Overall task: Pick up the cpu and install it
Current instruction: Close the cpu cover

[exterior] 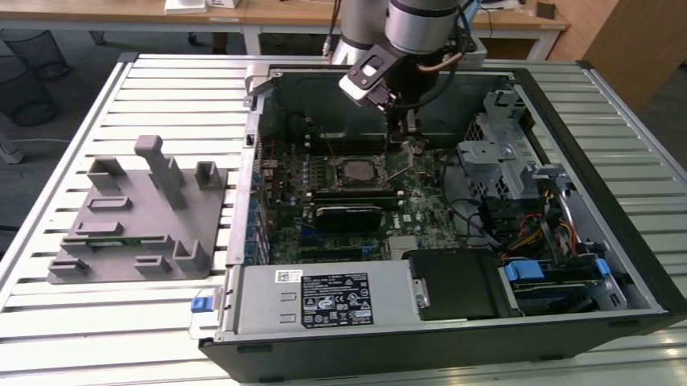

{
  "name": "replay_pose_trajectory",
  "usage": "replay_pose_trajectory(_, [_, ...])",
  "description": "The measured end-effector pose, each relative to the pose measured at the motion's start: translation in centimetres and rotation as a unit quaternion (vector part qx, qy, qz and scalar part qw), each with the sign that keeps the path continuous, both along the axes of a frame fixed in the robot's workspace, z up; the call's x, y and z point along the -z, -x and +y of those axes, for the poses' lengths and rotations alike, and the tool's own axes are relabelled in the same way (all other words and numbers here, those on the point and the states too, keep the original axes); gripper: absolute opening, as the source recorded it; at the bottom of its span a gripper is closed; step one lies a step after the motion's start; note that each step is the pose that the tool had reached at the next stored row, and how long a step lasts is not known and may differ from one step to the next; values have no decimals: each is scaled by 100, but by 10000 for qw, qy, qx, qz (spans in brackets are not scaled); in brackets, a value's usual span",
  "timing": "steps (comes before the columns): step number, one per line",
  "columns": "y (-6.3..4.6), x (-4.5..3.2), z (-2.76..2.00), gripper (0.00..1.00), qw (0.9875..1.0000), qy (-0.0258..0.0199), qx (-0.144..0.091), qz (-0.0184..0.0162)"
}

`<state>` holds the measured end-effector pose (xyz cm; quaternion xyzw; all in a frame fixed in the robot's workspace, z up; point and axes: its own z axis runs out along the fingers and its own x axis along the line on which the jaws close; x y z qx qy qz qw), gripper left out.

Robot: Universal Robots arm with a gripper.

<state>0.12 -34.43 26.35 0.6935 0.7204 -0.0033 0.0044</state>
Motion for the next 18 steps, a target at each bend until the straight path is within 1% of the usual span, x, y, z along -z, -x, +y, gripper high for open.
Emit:
replay_pose_trajectory(3, [-30,9,25,11,10000,0,-13,0])
replay_pose_trajectory(11, [-149,28,64,11,10000,0,-51,2])
replay_pose_trajectory(18, [-255,49,130,11,10000,2,-53,2])
